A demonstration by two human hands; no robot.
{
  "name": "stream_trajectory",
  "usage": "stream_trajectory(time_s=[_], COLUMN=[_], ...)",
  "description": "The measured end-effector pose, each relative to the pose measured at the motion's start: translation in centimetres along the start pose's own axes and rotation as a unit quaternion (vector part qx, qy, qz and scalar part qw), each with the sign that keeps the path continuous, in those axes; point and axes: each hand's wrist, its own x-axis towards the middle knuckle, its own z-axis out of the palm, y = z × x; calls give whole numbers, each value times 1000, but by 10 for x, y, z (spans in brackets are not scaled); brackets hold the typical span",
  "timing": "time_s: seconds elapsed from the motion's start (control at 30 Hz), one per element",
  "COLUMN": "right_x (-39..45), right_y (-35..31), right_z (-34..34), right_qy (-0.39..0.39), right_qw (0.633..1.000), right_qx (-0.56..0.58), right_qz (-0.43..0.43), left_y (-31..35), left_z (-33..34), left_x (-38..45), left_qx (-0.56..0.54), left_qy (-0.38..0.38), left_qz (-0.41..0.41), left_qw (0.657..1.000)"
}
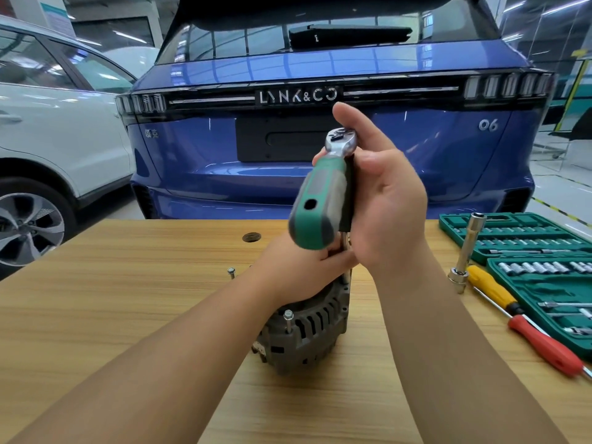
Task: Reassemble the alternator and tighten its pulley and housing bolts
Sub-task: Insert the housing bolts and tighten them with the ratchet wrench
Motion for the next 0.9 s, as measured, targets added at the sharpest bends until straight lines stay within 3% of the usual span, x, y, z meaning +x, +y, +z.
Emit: stream_trajectory(time_s=[0.23, 0.43, 0.53, 0.63, 0.77, 0.9], right_x=[-4, -3, 0, -2, -5, -4], right_y=[-10, -16, -20, -19, -11, -5], right_z=[10, 8, -4, -5, 6, 6], right_qy=[28, 153, 113, 57, 21, 15], right_qw=[996, 980, 988, 994, 999, 997], right_qx=[-76, -113, -7, 49, -35, -74], right_qz=[44, 52, 107, 80, -10, -12], left_y=[-1, 8, 6, 3, 3, 5], left_z=[-2, -4, -2, -1, -1, -2], left_x=[2, 0, 3, 3, 3, 1], left_qx=[32, 62, 70, 55, 48, 36], left_qy=[-12, -30, -26, -20, -22, -20], left_qz=[1, 24, 22, 16, 4, -4], left_qw=[999, 997, 997, 998, 999, 999])
